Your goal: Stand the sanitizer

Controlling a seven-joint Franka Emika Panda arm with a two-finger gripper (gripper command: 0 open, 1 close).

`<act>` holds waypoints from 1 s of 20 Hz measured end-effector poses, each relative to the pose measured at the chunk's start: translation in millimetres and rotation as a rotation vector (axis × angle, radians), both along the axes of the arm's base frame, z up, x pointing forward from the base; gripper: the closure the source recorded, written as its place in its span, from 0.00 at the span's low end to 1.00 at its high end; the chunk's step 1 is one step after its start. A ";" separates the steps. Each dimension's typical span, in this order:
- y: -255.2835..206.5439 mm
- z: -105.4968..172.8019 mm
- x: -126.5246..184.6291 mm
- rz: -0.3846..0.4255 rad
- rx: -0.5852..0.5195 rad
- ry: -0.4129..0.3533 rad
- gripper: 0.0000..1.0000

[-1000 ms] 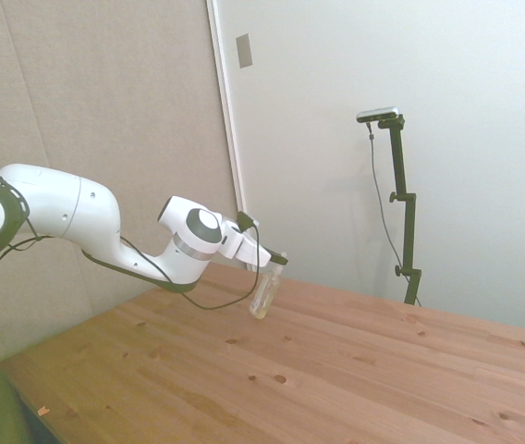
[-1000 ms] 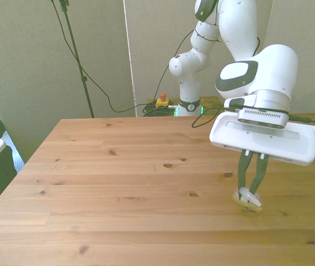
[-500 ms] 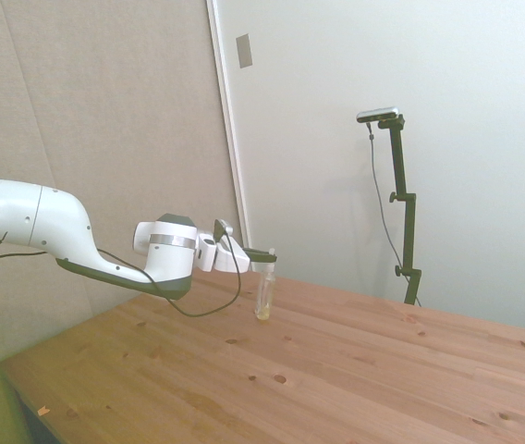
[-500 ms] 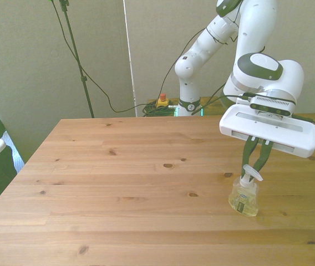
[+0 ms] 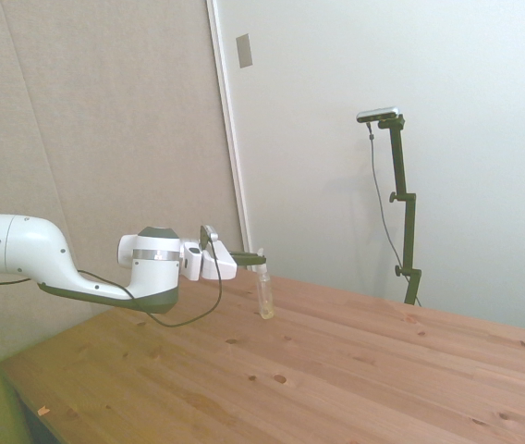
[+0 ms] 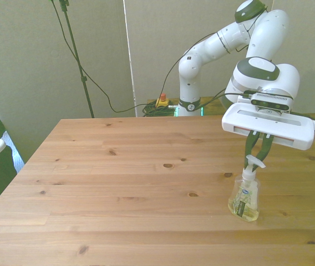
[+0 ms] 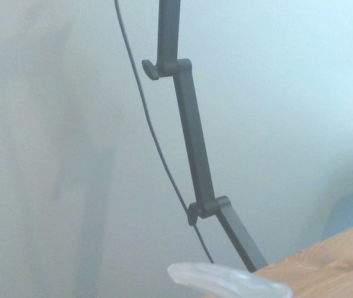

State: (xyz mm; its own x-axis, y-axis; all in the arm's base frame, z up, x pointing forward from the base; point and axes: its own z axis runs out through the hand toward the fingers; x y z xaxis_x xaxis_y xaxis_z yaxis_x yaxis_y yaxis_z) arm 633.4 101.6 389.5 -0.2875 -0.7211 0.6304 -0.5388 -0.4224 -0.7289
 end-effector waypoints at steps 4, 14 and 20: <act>-5.7 2.8 -0.9 -0.011 0.014 0.007 0.00; 6.1 9.1 1.3 0.008 0.031 0.066 0.00; 7.9 12.8 0.3 0.007 0.031 0.089 0.00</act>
State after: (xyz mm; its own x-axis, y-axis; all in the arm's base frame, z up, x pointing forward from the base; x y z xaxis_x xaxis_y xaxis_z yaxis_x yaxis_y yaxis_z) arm 633.7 109.5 402.3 -0.2259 -0.7424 0.6307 -0.5989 -0.4048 -0.6910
